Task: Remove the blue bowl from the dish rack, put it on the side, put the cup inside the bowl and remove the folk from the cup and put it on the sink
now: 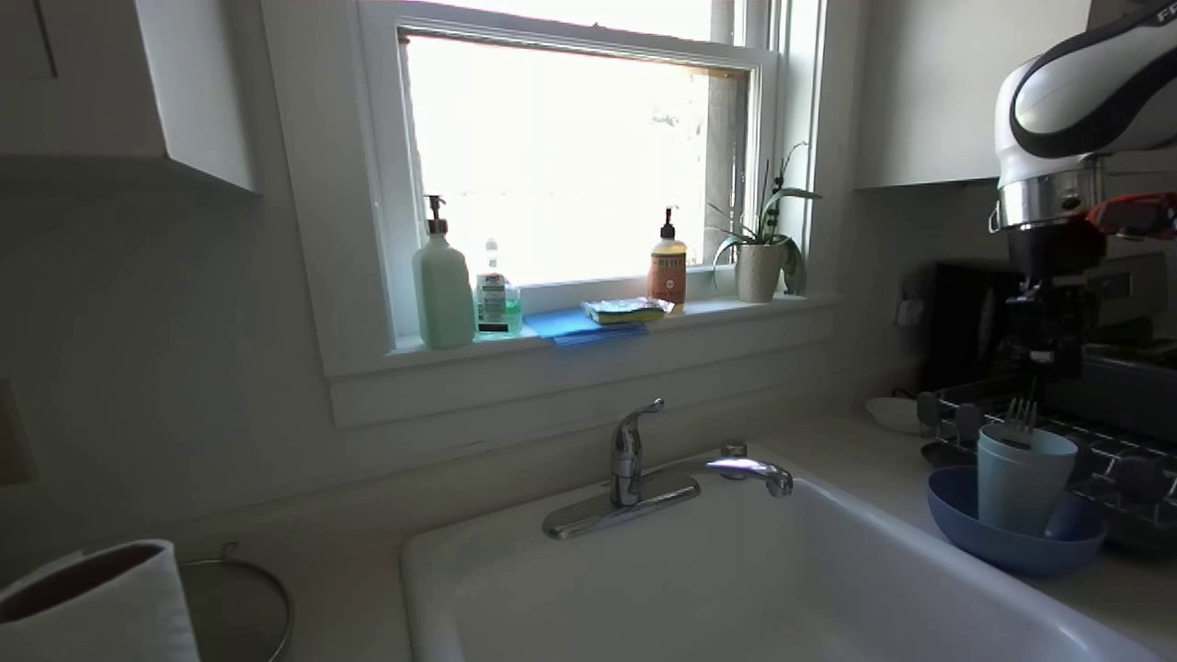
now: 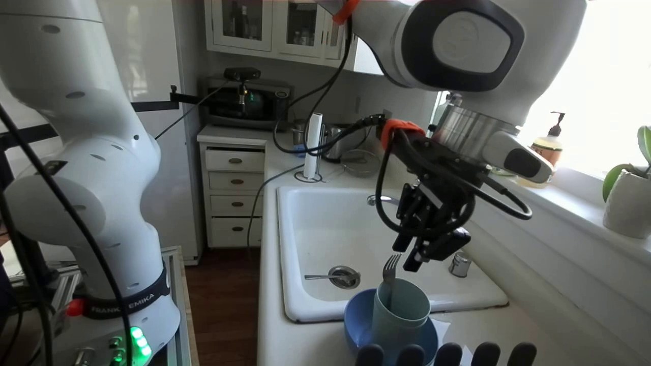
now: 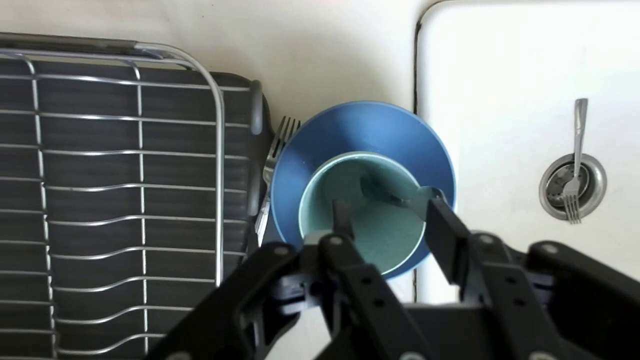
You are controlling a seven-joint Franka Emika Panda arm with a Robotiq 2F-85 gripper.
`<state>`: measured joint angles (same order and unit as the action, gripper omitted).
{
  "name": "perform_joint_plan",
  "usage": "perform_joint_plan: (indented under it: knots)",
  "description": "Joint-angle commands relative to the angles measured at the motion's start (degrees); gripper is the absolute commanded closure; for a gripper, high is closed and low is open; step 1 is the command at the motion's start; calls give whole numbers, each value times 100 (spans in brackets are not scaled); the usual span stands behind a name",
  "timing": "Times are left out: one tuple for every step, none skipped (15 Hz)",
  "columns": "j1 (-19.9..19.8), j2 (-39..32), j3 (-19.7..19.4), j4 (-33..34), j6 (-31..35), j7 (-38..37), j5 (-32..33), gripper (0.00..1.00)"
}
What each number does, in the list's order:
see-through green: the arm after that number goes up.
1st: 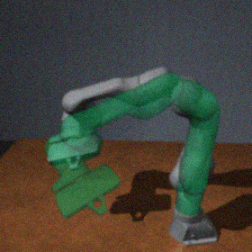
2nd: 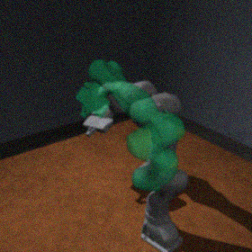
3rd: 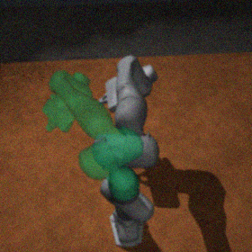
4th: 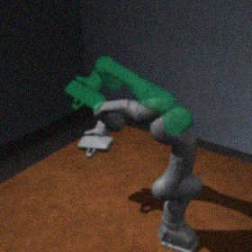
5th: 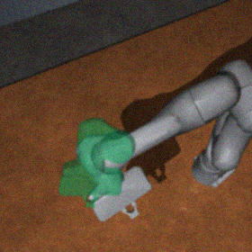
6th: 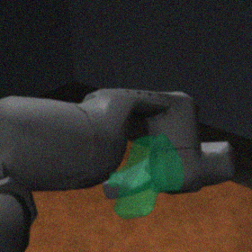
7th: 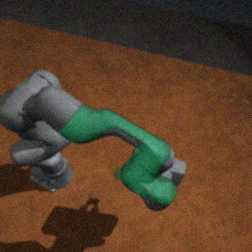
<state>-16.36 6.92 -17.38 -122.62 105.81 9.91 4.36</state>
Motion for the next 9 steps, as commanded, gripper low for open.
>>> perform_joint_plan:
  knots:
    - [-64, -83, -150, 327, -367, 499, -88, 31]
    - [-67, -100, -181, 360, -425, 554, -108, 24]
    - [-72, -110, -213, 377, -506, 621, -122, 19]
    - [-72, -133, -232, 388, -588, 636, -157, 11]
    - [-69, -154, -238, 361, -626, 621, -172, 5]
    - [-61, -177, -231, 333, -650, 529, -196, 1]
    - [-56, -66, -200, 241, -477, 464, -45, 15]
    - [-57, -91, -199, 240, -511, 464, -55, 7]
    - [-58, -114, -198, 240, -517, 464, -58, 1]
